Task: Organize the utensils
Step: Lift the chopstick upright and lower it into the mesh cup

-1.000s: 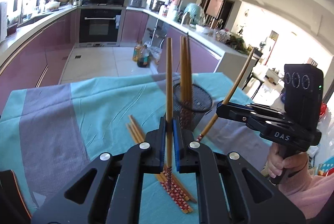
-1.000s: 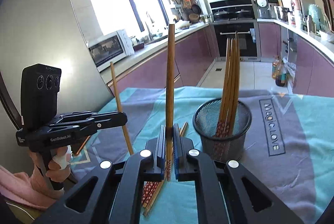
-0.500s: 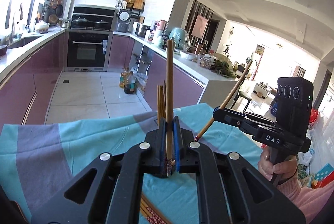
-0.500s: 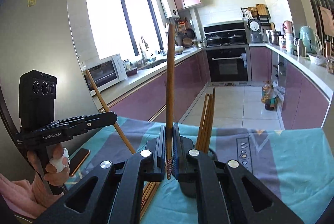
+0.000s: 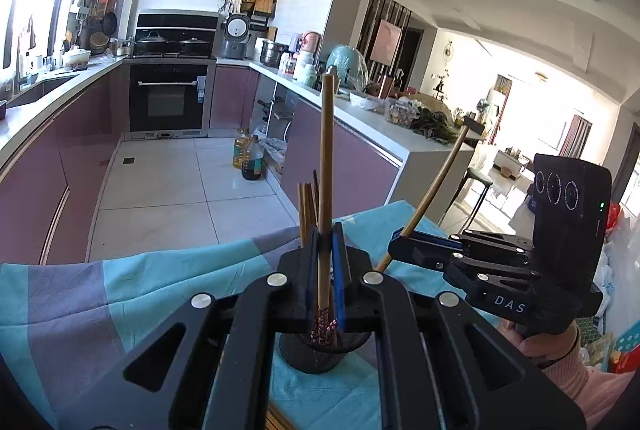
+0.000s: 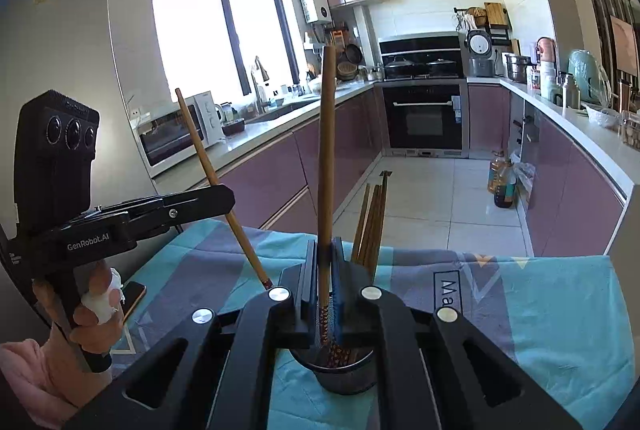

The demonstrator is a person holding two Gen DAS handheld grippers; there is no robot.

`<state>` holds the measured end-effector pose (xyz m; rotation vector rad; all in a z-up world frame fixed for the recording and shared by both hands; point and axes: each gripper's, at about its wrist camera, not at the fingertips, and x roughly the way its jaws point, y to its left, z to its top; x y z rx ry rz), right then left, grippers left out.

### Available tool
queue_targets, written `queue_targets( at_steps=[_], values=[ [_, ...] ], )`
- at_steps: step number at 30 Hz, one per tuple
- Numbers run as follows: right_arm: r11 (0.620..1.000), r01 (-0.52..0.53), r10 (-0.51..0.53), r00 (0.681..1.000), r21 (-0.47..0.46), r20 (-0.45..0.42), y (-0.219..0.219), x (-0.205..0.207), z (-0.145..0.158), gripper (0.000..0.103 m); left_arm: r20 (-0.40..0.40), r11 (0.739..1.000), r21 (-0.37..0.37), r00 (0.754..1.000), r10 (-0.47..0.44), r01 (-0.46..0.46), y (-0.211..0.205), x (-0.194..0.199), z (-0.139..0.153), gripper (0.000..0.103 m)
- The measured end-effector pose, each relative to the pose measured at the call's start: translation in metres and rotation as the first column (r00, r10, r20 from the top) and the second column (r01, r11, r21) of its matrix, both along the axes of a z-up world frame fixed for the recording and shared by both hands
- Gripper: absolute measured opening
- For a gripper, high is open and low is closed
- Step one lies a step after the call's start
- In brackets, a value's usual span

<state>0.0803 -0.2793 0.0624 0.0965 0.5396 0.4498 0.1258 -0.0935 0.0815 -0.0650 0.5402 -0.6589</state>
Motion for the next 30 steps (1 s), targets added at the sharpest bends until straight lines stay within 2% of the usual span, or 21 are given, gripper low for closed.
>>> queue_targets(
  at_steps=[6, 10, 14, 30],
  values=[
    [1.0, -0.016, 0.014, 0.996, -0.018, -0.084, 0.006, 0.009, -0.022, 0.005, -0.07, 0.994, 0.111, 0.997, -0.015, 0.022, -0.017, 0.013, -0.029, 0.008],
    [0.999, -0.026, 0.023, 0.992, -0.026, -0.126, 0.008, 0.012, -0.03, 0.006, -0.108, 0.988, 0.146, 0.994, -0.028, 0.044, -0.024, 0.017, -0.041, 0.008],
    [0.999, -0.033, 0.027, 0.987, -0.031, -0.158, 0.013, 0.019, -0.037, 0.006, -0.144, 0.987, 0.154, 0.989, -0.023, 0.046, -0.027, 0.028, -0.049, 0.008],
    [1.0, -0.002, -0.001, 0.983, -0.019, -0.183, 0.017, 0.038, -0.044, 0.006, -0.171, 0.987, 0.156, 0.985, 0.002, 0.025, -0.038, 0.053, -0.058, 0.008]
  ],
)
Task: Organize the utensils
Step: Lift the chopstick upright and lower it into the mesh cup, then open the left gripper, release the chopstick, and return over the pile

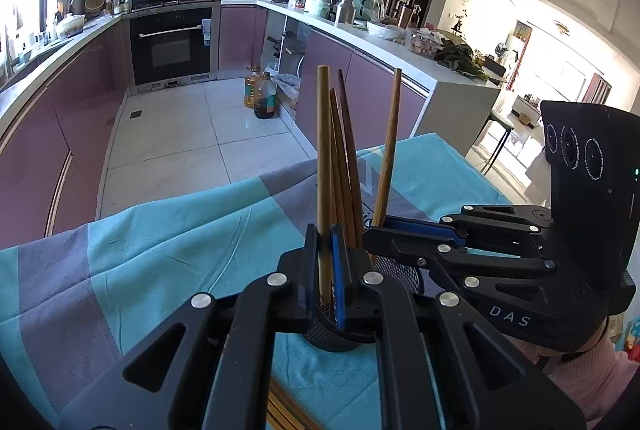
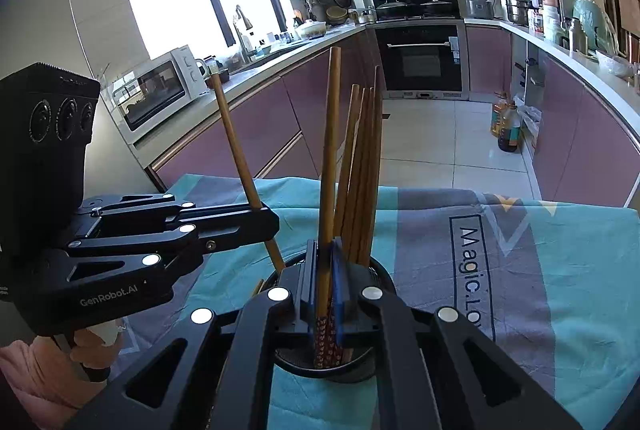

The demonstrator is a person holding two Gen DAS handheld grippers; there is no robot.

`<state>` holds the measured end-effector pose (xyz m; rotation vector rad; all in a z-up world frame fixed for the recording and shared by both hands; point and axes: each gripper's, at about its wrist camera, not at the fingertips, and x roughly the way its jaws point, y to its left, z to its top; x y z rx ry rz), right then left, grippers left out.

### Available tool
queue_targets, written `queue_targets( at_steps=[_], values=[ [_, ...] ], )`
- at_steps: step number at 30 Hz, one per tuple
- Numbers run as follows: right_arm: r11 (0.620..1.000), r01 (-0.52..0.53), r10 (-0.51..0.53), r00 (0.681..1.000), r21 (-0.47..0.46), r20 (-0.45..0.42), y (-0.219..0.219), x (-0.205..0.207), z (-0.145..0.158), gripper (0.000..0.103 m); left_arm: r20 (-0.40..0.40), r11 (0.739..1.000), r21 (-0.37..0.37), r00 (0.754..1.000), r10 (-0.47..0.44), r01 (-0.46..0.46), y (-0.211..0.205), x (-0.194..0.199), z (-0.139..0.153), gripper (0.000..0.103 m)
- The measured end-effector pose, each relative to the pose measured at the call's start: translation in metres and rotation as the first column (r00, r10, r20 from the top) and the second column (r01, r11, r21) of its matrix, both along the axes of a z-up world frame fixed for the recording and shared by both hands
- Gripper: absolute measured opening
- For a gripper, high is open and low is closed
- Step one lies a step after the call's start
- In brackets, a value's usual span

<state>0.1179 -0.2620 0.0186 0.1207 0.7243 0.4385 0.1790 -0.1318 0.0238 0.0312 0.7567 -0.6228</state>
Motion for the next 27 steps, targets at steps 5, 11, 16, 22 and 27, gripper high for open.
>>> queue_targets(
  at_steps=[5, 11, 16, 22, 27],
  values=[
    [1.0, 0.009, -0.009, 1.0, 0.003, -0.016, 0.002, 0.007, -0.005, 0.006, -0.027, 1.0, -0.013, 1.0, 0.011, -0.012, 0.005, 0.005, -0.008, 0.008],
    [0.999, 0.033, -0.032, 0.999, 0.024, -0.024, -0.002, 0.006, -0.008, 0.008, -0.027, 0.999, -0.029, 0.999, 0.037, -0.038, 0.015, 0.005, -0.015, 0.008],
    [0.999, 0.025, -0.024, 1.0, 0.044, -0.004, -0.007, -0.006, -0.003, 0.008, 0.009, 0.994, -0.059, 0.996, 0.092, -0.091, 0.037, -0.005, -0.015, 0.017],
    [0.993, -0.103, 0.099, 0.993, 0.06, 0.067, 0.004, -0.046, 0.01, 0.026, 0.099, 0.988, -0.058, 0.984, 0.148, -0.143, 0.078, -0.04, -0.017, 0.033],
    [0.98, -0.193, 0.192, 0.981, 0.046, 0.028, 0.025, -0.068, -0.009, 0.031, 0.075, 0.985, 0.019, 0.982, 0.17, -0.172, 0.103, -0.066, -0.047, 0.036]
  ],
)
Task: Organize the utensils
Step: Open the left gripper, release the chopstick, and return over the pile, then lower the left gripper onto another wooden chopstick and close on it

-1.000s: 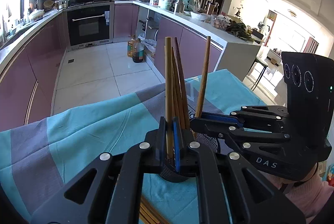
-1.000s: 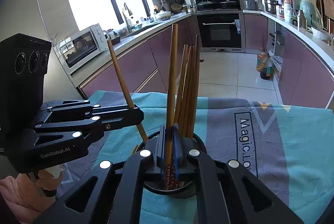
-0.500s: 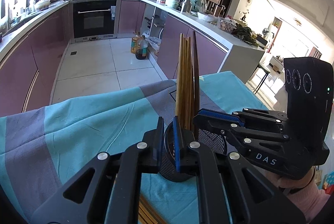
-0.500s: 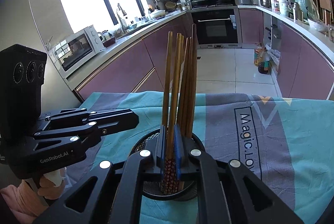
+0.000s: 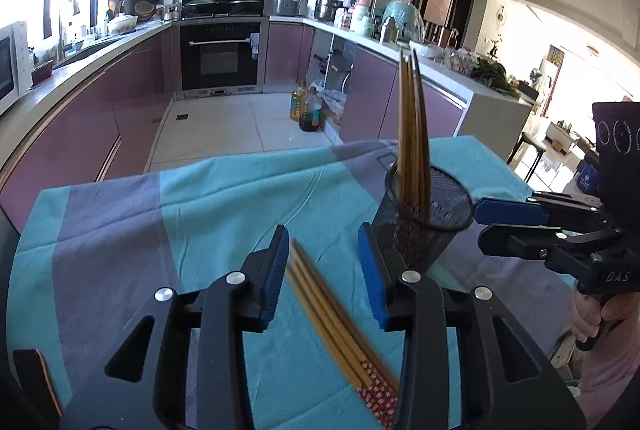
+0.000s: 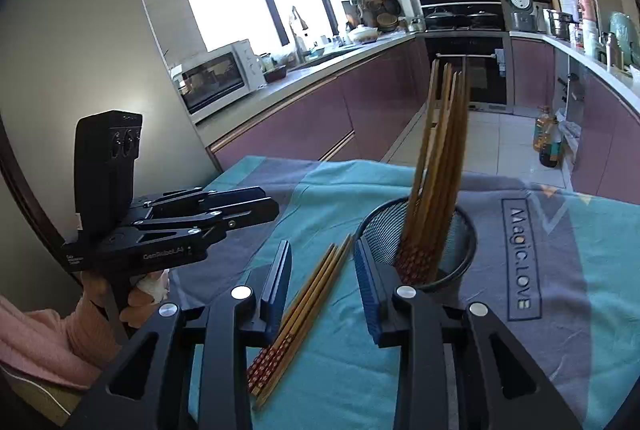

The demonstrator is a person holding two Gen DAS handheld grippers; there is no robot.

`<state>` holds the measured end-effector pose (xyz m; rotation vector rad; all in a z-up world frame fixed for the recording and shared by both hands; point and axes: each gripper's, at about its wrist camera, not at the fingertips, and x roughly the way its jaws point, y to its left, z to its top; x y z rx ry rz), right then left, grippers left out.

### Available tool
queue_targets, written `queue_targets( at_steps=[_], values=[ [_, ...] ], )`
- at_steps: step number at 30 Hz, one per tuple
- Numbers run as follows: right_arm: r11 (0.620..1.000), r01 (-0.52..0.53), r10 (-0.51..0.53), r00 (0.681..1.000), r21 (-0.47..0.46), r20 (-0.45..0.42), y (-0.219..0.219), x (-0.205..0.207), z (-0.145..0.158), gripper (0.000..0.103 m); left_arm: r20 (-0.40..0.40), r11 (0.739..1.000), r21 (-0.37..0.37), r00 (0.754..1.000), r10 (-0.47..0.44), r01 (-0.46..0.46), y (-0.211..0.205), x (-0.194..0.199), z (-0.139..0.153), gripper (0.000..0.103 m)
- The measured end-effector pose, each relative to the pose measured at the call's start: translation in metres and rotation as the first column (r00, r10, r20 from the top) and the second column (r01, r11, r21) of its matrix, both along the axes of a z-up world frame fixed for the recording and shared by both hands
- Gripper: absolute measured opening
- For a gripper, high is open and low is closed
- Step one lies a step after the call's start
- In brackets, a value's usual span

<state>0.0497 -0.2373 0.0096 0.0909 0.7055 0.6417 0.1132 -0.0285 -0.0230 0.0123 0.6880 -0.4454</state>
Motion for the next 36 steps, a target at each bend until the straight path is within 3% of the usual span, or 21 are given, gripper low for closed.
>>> queue_targets(
  at_steps=[8, 13, 36],
  values=[
    [0.998, -0.021, 0.012, 0.986, -0.051, -0.169, 0.032, 0.01, -0.061, 0.031, -0.152, 0.999, 0.045, 0.988, 0.011, -0.005, 0.011, -0.013, -0.063, 0.036],
    [0.999, -0.008, -0.002, 0.977, -0.046, -0.213, 0.038, 0.014, -0.076, 0.031, -0.189, 0.998, 0.065, 0.981, 0.038, -0.026, 0.006, -0.016, -0.084, 0.036],
    [0.992, 0.021, -0.046, 0.978, -0.123, -0.204, 0.055, 0.016, -0.088, 0.031, -0.212, 0.992, 0.122, 0.976, 0.057, -0.032, -0.006, -0.021, -0.096, 0.037]
  ],
)
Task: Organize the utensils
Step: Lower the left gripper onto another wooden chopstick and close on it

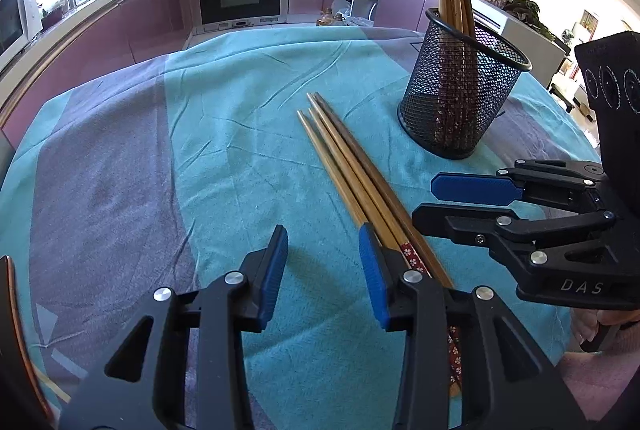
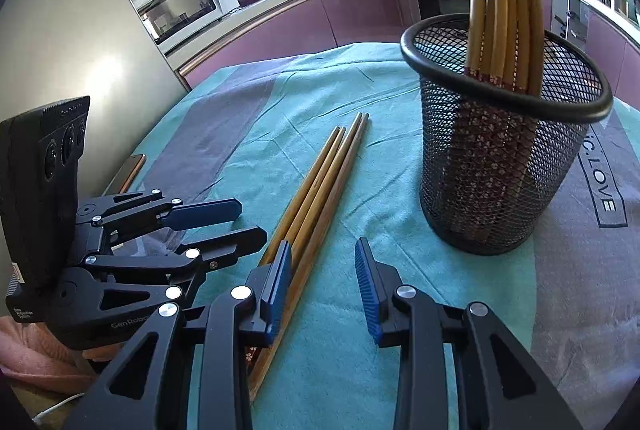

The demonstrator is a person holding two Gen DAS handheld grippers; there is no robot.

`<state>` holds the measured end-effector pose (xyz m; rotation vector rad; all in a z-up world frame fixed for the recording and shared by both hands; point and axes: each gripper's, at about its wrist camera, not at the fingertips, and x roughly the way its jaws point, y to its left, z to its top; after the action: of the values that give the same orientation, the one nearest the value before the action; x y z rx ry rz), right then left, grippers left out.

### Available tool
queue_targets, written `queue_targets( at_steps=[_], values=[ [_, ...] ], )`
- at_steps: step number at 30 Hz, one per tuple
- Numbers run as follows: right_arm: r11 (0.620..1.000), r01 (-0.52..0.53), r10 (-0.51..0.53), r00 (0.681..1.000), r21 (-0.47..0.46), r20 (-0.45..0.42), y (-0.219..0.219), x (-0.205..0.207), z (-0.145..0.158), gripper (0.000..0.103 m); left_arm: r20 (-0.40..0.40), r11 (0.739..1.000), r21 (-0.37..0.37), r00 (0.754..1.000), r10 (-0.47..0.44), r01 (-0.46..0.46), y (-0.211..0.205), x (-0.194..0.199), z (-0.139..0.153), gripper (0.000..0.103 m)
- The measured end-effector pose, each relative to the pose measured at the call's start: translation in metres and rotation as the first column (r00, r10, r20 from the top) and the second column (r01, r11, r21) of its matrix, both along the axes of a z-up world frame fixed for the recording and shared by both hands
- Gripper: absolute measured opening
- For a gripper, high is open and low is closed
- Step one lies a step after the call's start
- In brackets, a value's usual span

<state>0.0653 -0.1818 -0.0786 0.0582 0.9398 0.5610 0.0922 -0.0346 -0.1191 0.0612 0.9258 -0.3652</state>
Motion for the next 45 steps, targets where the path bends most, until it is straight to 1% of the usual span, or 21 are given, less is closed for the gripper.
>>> queue_targets(
  at_steps=[3, 10, 15, 23, 28, 31, 35, 45],
  values=[
    [1.0, 0.004, -0.004, 1.0, -0.021, 0.009, 0.003, 0.0, -0.001, 0.031, 0.0, 1.0, -0.003, 1.0, -0.003, 0.003, -0.001, 0.0, -0.002, 0.039],
    [1.0, 0.011, -0.011, 1.0, -0.022, 0.005, 0.004, 0.001, -0.005, 0.031, -0.003, 1.0, -0.008, 1.0, -0.006, 0.006, -0.003, 0.002, -0.003, 0.039],
    [0.999, 0.012, -0.011, 1.0, -0.042, 0.014, 0.007, 0.0, -0.006, 0.031, -0.009, 1.0, -0.021, 1.0, -0.012, 0.012, -0.003, 0.002, -0.004, 0.039],
    [0.997, 0.024, -0.023, 1.0, -0.073, 0.021, 0.006, -0.001, -0.005, 0.029, -0.019, 0.999, -0.033, 0.999, -0.031, 0.031, -0.006, 0.005, -0.005, 0.04],
    [0.995, 0.034, -0.033, 0.999, -0.09, 0.016, 0.0, -0.002, -0.004, 0.029, -0.014, 0.999, -0.018, 0.999, -0.041, 0.041, -0.011, 0.006, -0.007, 0.041],
    [0.996, 0.037, -0.036, 0.999, -0.087, 0.013, -0.003, -0.003, -0.004, 0.029, -0.018, 0.999, -0.019, 0.999, -0.037, 0.036, -0.009, 0.007, -0.008, 0.035],
    [0.994, 0.035, -0.034, 0.999, -0.1, 0.02, 0.002, -0.001, -0.004, 0.029, -0.024, 0.999, -0.023, 0.999, -0.039, 0.039, -0.007, 0.01, -0.008, 0.03],
    [0.99, 0.057, -0.05, 0.997, -0.13, 0.054, 0.014, 0.017, -0.005, 0.029, -0.027, 0.999, 0.007, 0.999, -0.033, 0.033, -0.008, 0.031, -0.011, 0.028]
  ],
)
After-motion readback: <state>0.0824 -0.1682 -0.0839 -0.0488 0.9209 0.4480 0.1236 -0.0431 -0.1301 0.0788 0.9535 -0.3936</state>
